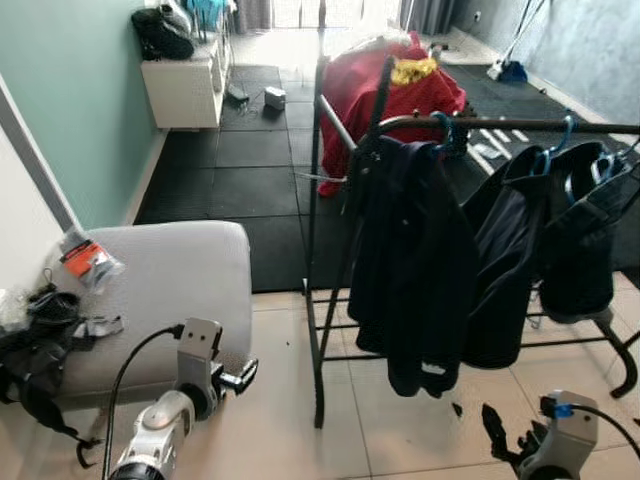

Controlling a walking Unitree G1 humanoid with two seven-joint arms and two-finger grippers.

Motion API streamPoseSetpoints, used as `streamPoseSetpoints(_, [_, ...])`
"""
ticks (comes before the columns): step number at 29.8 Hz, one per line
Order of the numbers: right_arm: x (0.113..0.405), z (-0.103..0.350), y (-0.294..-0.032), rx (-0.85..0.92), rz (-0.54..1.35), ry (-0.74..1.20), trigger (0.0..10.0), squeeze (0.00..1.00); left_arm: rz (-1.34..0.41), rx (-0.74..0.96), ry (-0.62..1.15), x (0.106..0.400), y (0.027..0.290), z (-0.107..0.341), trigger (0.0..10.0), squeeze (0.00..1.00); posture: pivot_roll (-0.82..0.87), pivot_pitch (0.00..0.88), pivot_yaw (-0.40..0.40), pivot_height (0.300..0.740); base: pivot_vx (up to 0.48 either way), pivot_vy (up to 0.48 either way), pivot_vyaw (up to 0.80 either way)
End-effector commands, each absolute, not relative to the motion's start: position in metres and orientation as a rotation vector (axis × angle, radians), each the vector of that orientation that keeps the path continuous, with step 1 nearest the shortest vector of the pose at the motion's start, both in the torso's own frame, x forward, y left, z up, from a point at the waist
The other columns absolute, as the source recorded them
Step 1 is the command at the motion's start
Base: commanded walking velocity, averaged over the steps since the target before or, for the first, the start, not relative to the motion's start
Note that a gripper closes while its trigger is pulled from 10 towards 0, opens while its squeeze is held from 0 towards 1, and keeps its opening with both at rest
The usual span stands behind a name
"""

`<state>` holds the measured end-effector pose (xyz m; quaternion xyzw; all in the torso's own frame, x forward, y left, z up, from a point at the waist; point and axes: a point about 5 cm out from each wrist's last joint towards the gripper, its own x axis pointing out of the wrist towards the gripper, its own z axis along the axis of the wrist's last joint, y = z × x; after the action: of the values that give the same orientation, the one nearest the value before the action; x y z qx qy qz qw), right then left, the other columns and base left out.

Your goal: Hang hanger

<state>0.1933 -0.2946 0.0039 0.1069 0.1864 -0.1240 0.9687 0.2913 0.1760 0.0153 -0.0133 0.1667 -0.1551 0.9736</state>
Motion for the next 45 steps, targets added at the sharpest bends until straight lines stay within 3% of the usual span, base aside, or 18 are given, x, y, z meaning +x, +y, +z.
streamPoseSetpoints(1, [0.191,0.000,-0.293,0.233,-0.248,0.382,10.0,0.00,-0.315,-0.024,0.364,0.287,0.176,0.010,10.0,0.00,-0.06,0.095,-0.065,0.740,0.000,-0.428,0.00])
streamPoseSetpoints(31, [0.190,-0.005,-0.295,0.258,-0.208,0.381,10.0,0.00,-0.334,-0.063,0.352,0.285,0.176,0.010,10.0,0.00,-0.06,0.078,-0.072,0.740,0.000,-0.424,0.00])
streamPoseSetpoints(38, [0.190,-0.005,-0.295,0.259,-0.212,0.379,10.0,0.00,-0.531,-0.107,0.156,0.298,0.174,0.057,10.0,0.00,-0.07,0.079,-0.068,0.740,0.000,-0.423,0.00])
streamPoseSetpoints(40, [0.190,-0.004,-0.295,0.260,-0.213,0.378,10.0,0.00,-0.618,-0.109,0.101,0.299,0.172,0.076,10.0,0.00,-0.06,0.082,-0.068,0.740,0.000,-0.371,0.00])
streamPoseSetpoints(42, [0.191,-0.004,-0.296,0.262,-0.214,0.377,10.0,0.00,-0.827,-0.107,0.007,0.293,0.168,0.116,10.0,0.00,-0.06,0.086,-0.067,0.740,0.000,-0.306,0.00])
streamPoseSetpoints(45, [0.191,-0.004,-0.296,0.262,-0.214,0.375,10.0,0.00,-0.896,-0.105,-0.016,0.289,0.165,0.128,10.0,0.00,-0.06,0.086,-0.067,0.740,0.000,-0.285,0.00])
